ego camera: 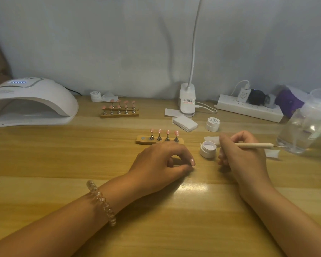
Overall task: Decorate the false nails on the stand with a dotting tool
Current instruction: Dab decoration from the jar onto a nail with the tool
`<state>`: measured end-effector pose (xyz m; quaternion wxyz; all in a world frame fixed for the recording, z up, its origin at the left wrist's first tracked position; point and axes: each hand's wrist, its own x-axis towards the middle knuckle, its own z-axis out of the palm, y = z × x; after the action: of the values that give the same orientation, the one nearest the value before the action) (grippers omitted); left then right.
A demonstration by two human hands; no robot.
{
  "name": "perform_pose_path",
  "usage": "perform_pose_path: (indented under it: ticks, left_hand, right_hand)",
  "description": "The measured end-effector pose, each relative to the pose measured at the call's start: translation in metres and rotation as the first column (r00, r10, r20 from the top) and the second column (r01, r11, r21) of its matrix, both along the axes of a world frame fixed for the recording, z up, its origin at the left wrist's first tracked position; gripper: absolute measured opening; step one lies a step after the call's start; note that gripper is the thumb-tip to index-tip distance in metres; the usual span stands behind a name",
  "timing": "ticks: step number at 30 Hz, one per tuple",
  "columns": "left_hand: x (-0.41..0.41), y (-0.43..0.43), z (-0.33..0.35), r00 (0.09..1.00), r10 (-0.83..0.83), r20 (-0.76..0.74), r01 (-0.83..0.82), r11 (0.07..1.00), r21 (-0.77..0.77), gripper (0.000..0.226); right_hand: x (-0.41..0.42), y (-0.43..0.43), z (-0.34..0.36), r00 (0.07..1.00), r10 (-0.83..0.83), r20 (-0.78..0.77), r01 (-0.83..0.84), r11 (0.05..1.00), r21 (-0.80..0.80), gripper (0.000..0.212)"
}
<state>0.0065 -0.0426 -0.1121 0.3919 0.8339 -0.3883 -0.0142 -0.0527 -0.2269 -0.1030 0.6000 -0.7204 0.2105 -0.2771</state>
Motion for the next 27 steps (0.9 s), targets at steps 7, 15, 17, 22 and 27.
perform_pose_path:
  ticks: [7,15,17,22,27]
  left_hand:
    - [0.0011,-0.0017,-0.0015,1.0,0.007,0.012,-0.007,1.0,0.0,0.007]
    - [-0.0005,-0.0026,0.0,1.0,0.006,0.009,-0.006,1.0,0.005,0.007]
    - [-0.0007,-0.0031,0.0004,1.0,0.005,0.006,-0.005,1.0,0.008,0.006]
    - [-0.0006,-0.0028,0.0004,1.0,0.007,0.005,-0.007,1.0,0.009,0.007]
    - [0.0003,-0.0015,-0.0003,1.0,0.005,0.0,-0.005,1.0,0.001,0.007]
  right_hand:
    - [0.0026,0.0002,-0.0016,0.999,-0.024,-0.037,0.02,0.995,-0.1,0.02]
    - [0.0054,0.0013,-0.004,0.998,-0.045,-0.051,0.034,0.979,-0.201,0.021]
    - [0.0051,0.001,-0.0041,0.998,-0.047,-0.051,0.035,0.976,-0.216,0.022]
    - [0.0042,0.0017,-0.0028,0.998,-0.049,-0.045,0.039,0.978,-0.204,0.021]
    - [0.0026,0.0014,-0.0001,0.999,-0.039,-0.021,0.036,0.993,-0.108,0.018]
